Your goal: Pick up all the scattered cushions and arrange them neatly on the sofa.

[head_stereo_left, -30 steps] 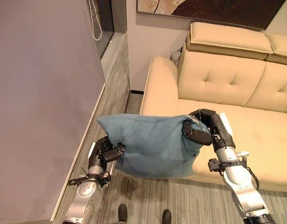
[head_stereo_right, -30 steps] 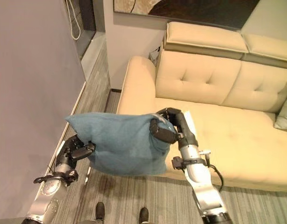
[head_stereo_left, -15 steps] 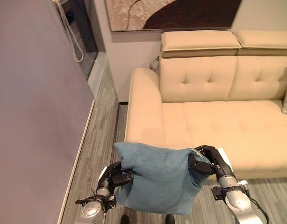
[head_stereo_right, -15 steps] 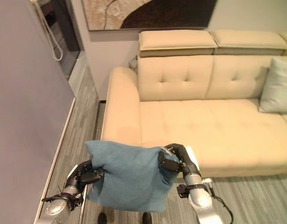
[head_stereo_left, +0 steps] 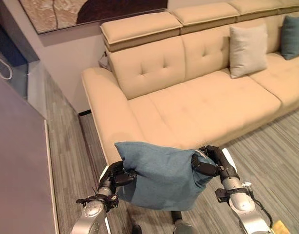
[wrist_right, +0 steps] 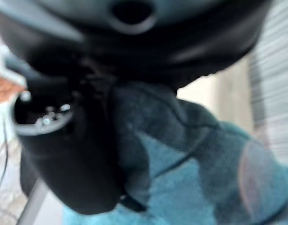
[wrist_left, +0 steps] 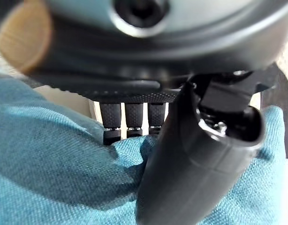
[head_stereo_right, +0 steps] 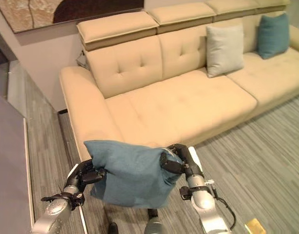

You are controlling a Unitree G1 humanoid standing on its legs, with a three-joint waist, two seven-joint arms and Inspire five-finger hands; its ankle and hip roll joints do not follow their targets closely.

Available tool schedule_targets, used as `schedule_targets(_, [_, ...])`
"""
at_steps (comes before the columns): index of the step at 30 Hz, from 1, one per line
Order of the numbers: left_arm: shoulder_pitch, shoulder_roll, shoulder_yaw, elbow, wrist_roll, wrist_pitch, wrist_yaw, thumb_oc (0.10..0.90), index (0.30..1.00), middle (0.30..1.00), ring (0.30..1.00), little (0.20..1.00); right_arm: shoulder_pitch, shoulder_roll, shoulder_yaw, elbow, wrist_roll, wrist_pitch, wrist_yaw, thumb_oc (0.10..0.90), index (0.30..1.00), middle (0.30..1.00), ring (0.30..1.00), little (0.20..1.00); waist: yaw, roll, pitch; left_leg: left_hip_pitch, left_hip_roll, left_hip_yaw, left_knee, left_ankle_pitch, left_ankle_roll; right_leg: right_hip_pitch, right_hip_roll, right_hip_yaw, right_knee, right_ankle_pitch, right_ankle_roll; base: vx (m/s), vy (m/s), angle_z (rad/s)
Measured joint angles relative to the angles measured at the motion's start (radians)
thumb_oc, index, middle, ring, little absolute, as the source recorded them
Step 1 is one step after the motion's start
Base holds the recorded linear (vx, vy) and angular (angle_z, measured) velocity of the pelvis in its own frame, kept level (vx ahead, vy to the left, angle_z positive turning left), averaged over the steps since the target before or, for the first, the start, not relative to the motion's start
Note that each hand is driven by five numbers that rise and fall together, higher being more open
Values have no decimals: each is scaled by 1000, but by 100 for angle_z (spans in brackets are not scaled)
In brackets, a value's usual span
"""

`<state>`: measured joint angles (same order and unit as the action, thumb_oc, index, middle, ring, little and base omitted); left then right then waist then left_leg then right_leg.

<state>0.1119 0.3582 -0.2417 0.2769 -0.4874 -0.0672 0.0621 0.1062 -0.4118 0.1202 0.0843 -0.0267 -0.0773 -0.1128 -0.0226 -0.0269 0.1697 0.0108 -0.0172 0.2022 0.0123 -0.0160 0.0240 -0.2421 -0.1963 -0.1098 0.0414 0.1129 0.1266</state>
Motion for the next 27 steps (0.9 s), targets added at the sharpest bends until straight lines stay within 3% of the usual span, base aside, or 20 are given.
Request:
schedule_targets(1, [4, 1, 5, -1, 0, 0, 0, 400, 300, 300, 300, 300, 3, 0, 6, 0, 0, 0, 3, 400, 300, 300, 300, 300, 11, 12, 7, 1, 25, 15, 0, 2, -2, -4, -21, -128, 66, -17, 13, -67, -137, -97])
schedule_targets(2, [25, 8, 24, -2, 0, 0, -1, 400, 300, 300, 300, 300, 4, -1, 27, 0, 0, 1, 24, 400, 300, 300, 300, 300, 28, 8, 5, 11, 47, 42, -2, 2, -2, 24, -64, -258, 179, -73, 7, -31, -187, -63])
schedule_targets(3, [34, 7, 29, -2, 0, 0, -1, 400, 300, 300, 300, 300, 4, -1, 32, 0, -1, 1, 29, 400, 300, 300, 300, 300, 39, 7, 5, 15, 54, 48, -5, 5, -8, 52, -65, -272, 202, -94, 9, 21, -309, -47])
schedule_targets(4, [43, 7, 33, -3, -1, -1, -1, 400, 300, 300, 300, 300, 4, -2, 32, -1, -2, 1, 39, 400, 300, 300, 300, 300, 50, 5, 3, 20, 55, 49, -17, 15, -22, 90, -50, -254, 181, -107, 10, 43, -222, -22])
schedule_targets(5, [42, -17, 32, -2, -1, 1, -1, 400, 300, 300, 300, 300, -4, -17, 29, 4, -3, 1, 41, 400, 300, 300, 300, 300, 58, 28, 14, 17, 78, 45, -19, 28, -41, 115, -8, -235, 110, -105, -16, 69, -301, -4])
schedule_targets(7, [50, -30, 23, -1, -1, 2, -1, 400, 300, 300, 300, 300, 1, -22, 18, 29, -4, 3, 38, 400, 300, 300, 300, 300, 66, 44, 8, 15, 93, 6, -11, 35, -49, 156, 37, -230, 43, -79, -41, 48, -261, 4])
schedule_targets(10, [49, -48, -36, -1, -1, 3, -6, 400, 300, 300, 300, 300, 12, -65, -16, 28, -7, 4, 19, 400, 300, 300, 300, 300, 58, 60, 0, -23, 150, -89, 57, 49, -59, 195, 103, -228, -25, -77, -62, 31, -209, 4])
schedule_targets(12, [41, -54, -54, 0, -1, 4, -7, 400, 300, 300, 300, 300, 4, -77, -24, 28, -9, 4, 15, 400, 300, 300, 300, 300, 61, 48, 5, -53, 151, -111, 129, 71, -91, 183, 102, -206, -29, -81, -84, 64, -115, -37])
schedule_targets(15, [46, -65, -70, 0, -1, 4, -8, 400, 300, 300, 300, 300, -1, -95, -26, 27, -11, 3, 5, 400, 300, 300, 300, 300, 59, 35, 9, -103, 110, -197, 223, 70, -111, 205, 86, -154, -68, -55, -125, 120, -53, -50])
schedule_targets(20, [35, -81, -69, 0, 0, 4, -8, 400, 300, 300, 300, 300, -1, -96, -37, 27, -12, 7, -3, 400, 300, 300, 300, 300, 61, 31, 12, -137, -45, -210, 88, 55, -82, 217, 52, -90, -98, -49, -132, 99, -28, -23])
schedule_targets(21, [41, -78, -65, 0, 0, 4, -7, 400, 300, 300, 300, 300, 0, -97, -28, 27, -12, 7, -2, 400, 300, 300, 300, 300, 67, 46, 5, -139, -47, -209, 51, 59, -84, 219, 71, -87, -96, -44, -120, 148, -29, -36])
schedule_targets(22, [50, -77, -62, 0, 0, 4, -7, 400, 300, 300, 300, 300, 1, -102, -18, 27, -12, 7, -2, 400, 300, 300, 300, 300, 68, 85, -9, -139, -16, -211, 25, 56, -85, 223, 111, -85, -96, -50, -110, 170, -12, -56])
schedule_targets(23, [52, -75, -56, 2, 0, 5, -7, 400, 300, 300, 300, 300, -6, -98, -7, 34, -12, 8, -3, 400, 300, 300, 300, 300, 77, 107, -12, -136, 9, -203, 19, 83, -26, 223, 148, -75, -80, -60, -97, 279, 22, -69])
schedule_targets(24, [50, -60, -44, 0, 0, 5, -6, 400, 300, 300, 300, 300, -7, -88, 3, 31, -12, 8, 0, 400, 300, 300, 300, 300, 96, 96, -5, -131, 18, -172, 24, 68, -32, 195, 143, -76, -18, -103, -70, 200, 35, -71])
schedule_targets(25, [50, -31, -33, -3, 0, 6, -7, 400, 300, 300, 300, 300, -7, -74, 10, 29, -13, 8, 2, 400, 300, 300, 300, 300, 105, 69, 2, -108, 9, -154, 11, 68, -32, 185, 131, -72, 44, -138, -72, 219, 36, -45])
schedule_targets(27, [45, -2, -29, -6, 0, 8, -7, 400, 300, 300, 300, 300, -4, -58, 26, 25, -13, 10, 9, 400, 300, 300, 300, 300, 108, 47, 1, -50, -13, -140, -18, 73, -24, 220, 111, -50, 54, -170, -61, 260, 60, -14])
